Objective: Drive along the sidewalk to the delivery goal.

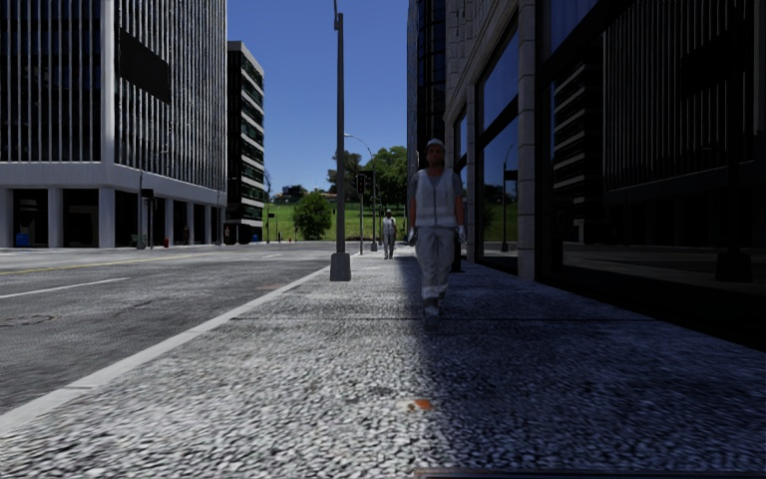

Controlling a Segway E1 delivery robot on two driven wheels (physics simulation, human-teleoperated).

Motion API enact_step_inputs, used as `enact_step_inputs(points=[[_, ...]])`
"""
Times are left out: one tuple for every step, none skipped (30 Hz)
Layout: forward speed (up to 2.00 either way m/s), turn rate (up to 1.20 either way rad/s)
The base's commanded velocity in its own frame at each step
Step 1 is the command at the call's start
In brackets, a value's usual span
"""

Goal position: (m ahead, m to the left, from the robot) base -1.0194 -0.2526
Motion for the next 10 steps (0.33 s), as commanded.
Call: enact_step_inputs(points=[[0.0, 0.0], [0.0, 0.0], [0.0, 0.0], [0.0, 0.0], [0.0, 0.0], [0.0, 0.0], [0.0, 0.0], [0.0, 0.0], [0.0, 0.0], [0.0, 0.0]])
